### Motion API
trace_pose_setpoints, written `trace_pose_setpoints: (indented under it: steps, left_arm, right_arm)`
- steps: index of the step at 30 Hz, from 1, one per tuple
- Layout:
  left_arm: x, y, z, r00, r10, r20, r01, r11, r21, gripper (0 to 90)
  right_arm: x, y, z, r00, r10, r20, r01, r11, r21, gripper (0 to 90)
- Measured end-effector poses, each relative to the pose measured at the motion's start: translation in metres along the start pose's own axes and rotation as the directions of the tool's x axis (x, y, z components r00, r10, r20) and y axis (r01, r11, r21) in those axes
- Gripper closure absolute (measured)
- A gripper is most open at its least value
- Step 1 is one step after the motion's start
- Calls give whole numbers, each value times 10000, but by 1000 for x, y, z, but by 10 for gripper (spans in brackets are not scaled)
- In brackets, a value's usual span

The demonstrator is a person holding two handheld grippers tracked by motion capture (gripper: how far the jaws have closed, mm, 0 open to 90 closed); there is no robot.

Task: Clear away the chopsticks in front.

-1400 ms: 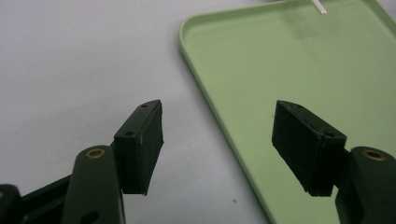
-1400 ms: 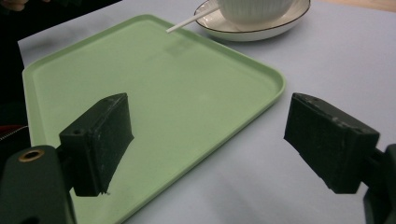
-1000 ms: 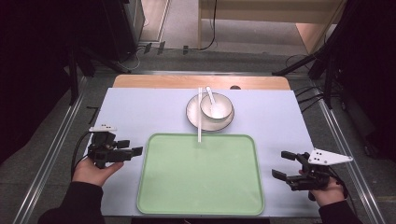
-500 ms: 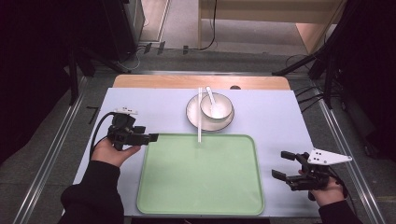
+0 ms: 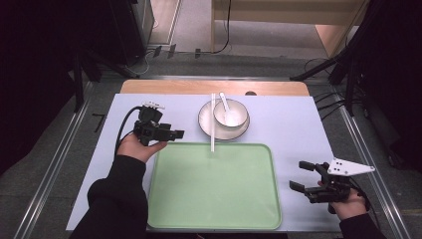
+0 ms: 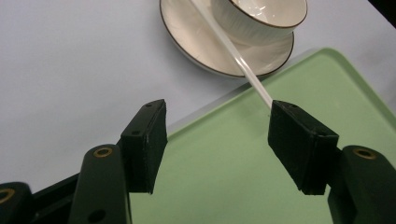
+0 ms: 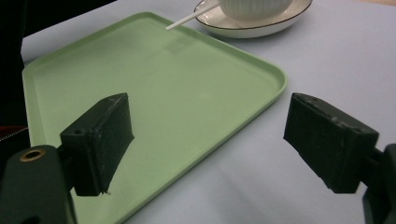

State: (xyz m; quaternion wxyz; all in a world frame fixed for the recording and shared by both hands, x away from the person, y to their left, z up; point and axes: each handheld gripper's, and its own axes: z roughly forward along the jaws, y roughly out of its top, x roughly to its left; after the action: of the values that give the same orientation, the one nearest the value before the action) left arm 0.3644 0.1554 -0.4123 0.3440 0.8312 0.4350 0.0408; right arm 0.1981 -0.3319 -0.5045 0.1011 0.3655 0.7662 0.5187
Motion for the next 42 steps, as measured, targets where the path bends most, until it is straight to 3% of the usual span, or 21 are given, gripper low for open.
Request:
trace_pose_setpoints:
  steps: [18,27,30,35,36,39,42]
  left_arm:
    - [-16,34,47,9991,358,-234,-347,9984,444,396]
    - [-25,57,67,9978,413,-514,-394,9985,380,402]
    - [-30,63,82,9952,560,-798,-505,9963,696,429]
    - [-30,63,103,9928,250,-1170,-110,9929,1188,519]
    - [-30,63,103,9928,250,-1170,-110,9929,1188,531]
    - [-25,57,116,9916,-253,-1267,408,9917,1216,552]
    - [-24,54,121,9895,-315,-1413,491,9912,1232,555]
  right_arm:
    - [-1,0,0,10000,-10,-2,10,10000,6,161]
    - [-1,0,0,10000,-3,2,3,10000,23,161]
    - [-1,0,0,10000,-19,5,19,10000,22,161]
    - [-1,0,0,10000,-20,-26,20,10000,-26,161]
    - [-1,0,0,10000,-20,-26,20,10000,-26,161]
    - [-1,0,-1,10000,-24,-38,24,10000,-23,161]
    - [-1,0,-1,10000,-34,-33,34,10000,-19,161]
